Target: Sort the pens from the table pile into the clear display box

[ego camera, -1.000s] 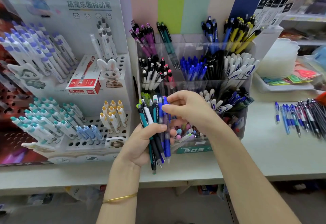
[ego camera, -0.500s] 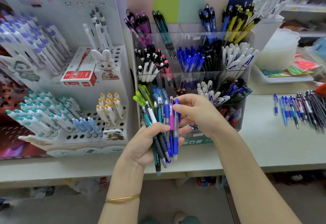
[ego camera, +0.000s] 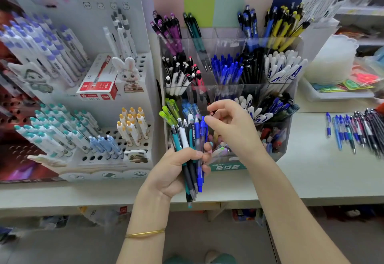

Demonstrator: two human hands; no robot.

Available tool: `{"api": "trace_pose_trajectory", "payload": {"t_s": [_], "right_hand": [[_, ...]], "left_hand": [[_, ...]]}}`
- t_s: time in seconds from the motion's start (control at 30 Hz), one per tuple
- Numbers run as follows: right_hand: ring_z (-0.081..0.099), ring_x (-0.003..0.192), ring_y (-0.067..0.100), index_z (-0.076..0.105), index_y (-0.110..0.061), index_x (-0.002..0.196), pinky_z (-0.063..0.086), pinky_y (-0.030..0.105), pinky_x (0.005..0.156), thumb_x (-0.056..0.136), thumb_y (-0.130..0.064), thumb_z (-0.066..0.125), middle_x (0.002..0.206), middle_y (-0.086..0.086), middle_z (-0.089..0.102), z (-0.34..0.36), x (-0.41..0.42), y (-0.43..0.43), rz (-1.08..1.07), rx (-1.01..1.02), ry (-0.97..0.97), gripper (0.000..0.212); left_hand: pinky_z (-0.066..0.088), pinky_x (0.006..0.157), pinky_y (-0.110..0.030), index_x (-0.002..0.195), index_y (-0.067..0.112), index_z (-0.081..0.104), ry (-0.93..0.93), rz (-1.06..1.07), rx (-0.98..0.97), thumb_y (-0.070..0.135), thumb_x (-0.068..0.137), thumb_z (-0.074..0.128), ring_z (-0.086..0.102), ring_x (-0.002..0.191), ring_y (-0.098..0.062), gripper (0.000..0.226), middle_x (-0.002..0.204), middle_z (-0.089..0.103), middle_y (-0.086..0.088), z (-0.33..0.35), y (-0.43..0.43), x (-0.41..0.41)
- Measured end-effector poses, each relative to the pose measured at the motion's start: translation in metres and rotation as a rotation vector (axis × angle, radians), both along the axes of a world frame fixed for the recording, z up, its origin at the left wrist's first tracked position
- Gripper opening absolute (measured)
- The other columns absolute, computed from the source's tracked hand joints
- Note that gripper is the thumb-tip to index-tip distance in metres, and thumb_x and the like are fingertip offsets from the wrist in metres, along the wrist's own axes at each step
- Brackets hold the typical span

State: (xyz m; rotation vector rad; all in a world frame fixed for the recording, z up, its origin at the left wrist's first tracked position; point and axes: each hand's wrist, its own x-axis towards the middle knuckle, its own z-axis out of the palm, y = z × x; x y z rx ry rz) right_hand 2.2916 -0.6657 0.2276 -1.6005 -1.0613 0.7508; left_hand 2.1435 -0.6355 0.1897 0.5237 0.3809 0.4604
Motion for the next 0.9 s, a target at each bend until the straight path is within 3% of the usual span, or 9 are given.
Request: {"api": "trace_pose_trajectory", "payload": {"t_s": [0.07, 0.17, 0.27, 0.33, 0.43, 0.57, 0.7, 0.8, 0.9], "right_hand": [[0.054, 0.057, 0.009, 0.065, -0.02, 0.099, 0.048, 0.024, 0.055, 0.087, -0.02, 0.066, 0.074, 0.002, 0.057, 0.005, -0.007, -0.002, 0.067, 0.012, -0.093, 0.012], [0.056, 0.065, 0.011, 0.061, -0.021, 0.116, 0.053, 0.029, 0.069, 0.085, -0.025, 0.069, 0.074, 0.001, 0.058, 0.009, -0.018, -0.004, 0.186, -0.099, -0.355, 0.032], [0.058, 0.067, 0.013, 0.058, -0.022, 0.11, 0.055, 0.033, 0.072, 0.084, -0.016, 0.069, 0.077, 0.002, 0.061, 0.009, -0.022, -0.002, 0.17, -0.112, -0.353, 0.028], [0.055, 0.066, 0.011, 0.057, -0.02, 0.102, 0.055, 0.033, 0.068, 0.083, -0.008, 0.066, 0.077, -0.001, 0.058, 0.008, -0.021, -0.002, 0.154, -0.12, -0.266, 0.024], [0.053, 0.066, 0.013, 0.055, -0.016, 0.099, 0.05, 0.032, 0.055, 0.084, -0.003, 0.06, 0.086, 0.002, 0.057, 0.007, -0.021, -0.001, 0.096, -0.111, 0.025, 0.021], [0.04, 0.042, 0.013, 0.053, -0.014, 0.098, 0.035, 0.023, 0.037, 0.09, -0.002, 0.05, 0.085, 0.012, 0.058, 0.005, -0.023, 0.001, -0.004, -0.096, 0.361, 0.015], [0.038, 0.045, 0.017, 0.056, -0.01, 0.104, 0.029, 0.026, 0.042, 0.095, -0.004, 0.044, 0.074, 0.005, 0.055, 0.002, -0.02, 0.004, 0.003, -0.03, 0.616, 0.016], [0.046, 0.054, 0.015, 0.06, -0.01, 0.115, 0.035, 0.025, 0.043, 0.098, -0.007, 0.045, 0.077, -0.002, 0.061, -0.004, -0.015, 0.005, 0.059, 0.069, 0.777, 0.022], [0.05, 0.064, 0.01, 0.061, -0.01, 0.114, 0.041, 0.025, 0.056, 0.099, -0.007, 0.042, 0.078, -0.004, 0.06, -0.007, -0.016, 0.006, 0.071, 0.181, 0.868, 0.024]], "left_hand": [[0.046, 0.056, -0.024, 0.099, 0.003, 0.064, 0.027, 0.022, 0.053, -0.005, 0.065, 0.064, 0.05, 0.065, -0.014, 0.035, 0.081, 0.056, -0.007, 0.001, -0.001, 0.002], [0.046, 0.054, -0.026, 0.089, 0.006, 0.067, 0.139, 0.082, 0.136, -0.003, 0.071, 0.063, 0.051, 0.061, -0.014, 0.02, 0.071, 0.054, -0.008, 0.001, -0.003, 0.003], [0.046, 0.054, -0.026, 0.091, 0.008, 0.066, 0.17, 0.108, 0.177, 0.004, 0.076, 0.063, 0.052, 0.061, -0.014, 0.017, 0.069, 0.054, -0.007, 0.001, -0.005, 0.003], [0.047, 0.055, -0.027, 0.097, 0.008, 0.063, 0.174, 0.121, 0.196, 0.006, 0.076, 0.063, 0.053, 0.063, -0.015, 0.021, 0.072, 0.055, -0.007, 0.0, -0.007, 0.004], [0.054, 0.058, -0.029, 0.101, 0.006, 0.061, 0.149, 0.143, 0.194, 0.009, 0.079, 0.061, 0.06, 0.066, -0.018, 0.022, 0.076, 0.063, -0.008, 0.001, -0.007, 0.004], [0.058, 0.063, -0.033, 0.114, 0.0, 0.06, 0.141, 0.163, 0.126, 0.012, 0.085, 0.063, 0.066, 0.071, -0.022, 0.031, 0.088, 0.064, -0.015, 0.0, -0.005, 0.005], [0.056, 0.063, -0.03, 0.1, 0.0, 0.066, 0.061, 0.109, -0.061, 0.021, 0.077, 0.067, 0.059, 0.072, -0.021, 0.031, 0.082, 0.059, -0.013, -0.005, -0.003, 0.009], [0.052, 0.059, -0.024, 0.089, 0.0, 0.068, -0.098, 0.04, -0.229, 0.017, 0.076, 0.069, 0.055, 0.066, -0.014, 0.022, 0.076, 0.056, -0.005, -0.007, -0.002, 0.012], [0.052, 0.053, -0.024, 0.089, -0.002, 0.065, -0.03, 0.102, -0.266, 0.012, 0.081, 0.062, 0.055, 0.059, -0.013, 0.016, 0.072, 0.056, -0.006, -0.006, 0.0, 0.015]]}}
